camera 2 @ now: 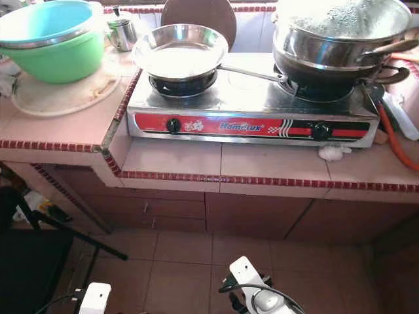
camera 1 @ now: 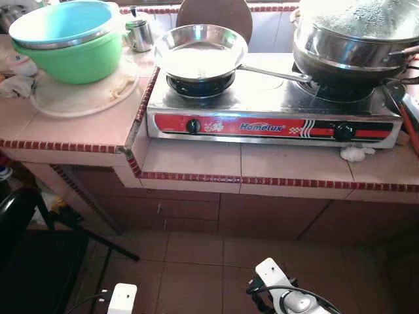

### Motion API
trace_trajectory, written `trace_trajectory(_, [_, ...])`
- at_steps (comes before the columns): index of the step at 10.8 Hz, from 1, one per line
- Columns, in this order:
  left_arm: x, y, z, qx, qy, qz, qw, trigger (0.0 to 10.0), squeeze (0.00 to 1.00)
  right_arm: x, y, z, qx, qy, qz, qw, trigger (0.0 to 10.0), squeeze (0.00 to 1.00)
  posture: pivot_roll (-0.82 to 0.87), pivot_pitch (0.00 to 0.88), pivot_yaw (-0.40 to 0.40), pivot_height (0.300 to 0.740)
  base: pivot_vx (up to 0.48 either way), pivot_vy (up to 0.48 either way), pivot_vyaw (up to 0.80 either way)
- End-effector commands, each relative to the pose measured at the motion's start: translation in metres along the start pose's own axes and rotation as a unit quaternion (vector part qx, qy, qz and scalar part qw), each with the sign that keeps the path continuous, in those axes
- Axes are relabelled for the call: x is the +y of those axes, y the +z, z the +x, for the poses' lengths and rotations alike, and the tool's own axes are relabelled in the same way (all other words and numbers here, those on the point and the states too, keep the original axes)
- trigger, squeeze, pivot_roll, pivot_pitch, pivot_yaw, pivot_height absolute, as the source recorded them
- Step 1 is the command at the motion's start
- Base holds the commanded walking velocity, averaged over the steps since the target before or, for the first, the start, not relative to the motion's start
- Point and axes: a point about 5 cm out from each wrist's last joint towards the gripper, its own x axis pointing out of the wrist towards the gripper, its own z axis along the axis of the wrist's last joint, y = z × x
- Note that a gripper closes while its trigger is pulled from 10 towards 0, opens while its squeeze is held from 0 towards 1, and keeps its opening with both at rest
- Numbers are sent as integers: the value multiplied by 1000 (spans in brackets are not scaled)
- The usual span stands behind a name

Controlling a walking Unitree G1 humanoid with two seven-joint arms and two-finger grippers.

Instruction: Kitchen organization

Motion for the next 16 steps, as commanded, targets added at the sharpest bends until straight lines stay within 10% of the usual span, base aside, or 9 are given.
trace_trajectory(1, [2,-13,-2,24,3,6,1000,10000,0,3,-6,0,12,3,12,1000,10000,0,-85,140,50,740,0,0,-725])
trace_trajectory(16, [-10,1,1,15,-23,8,1000,10000,0,2,-10,-1,18,2,4,1000,10000,0,-96,148,52,740,0,0,-724])
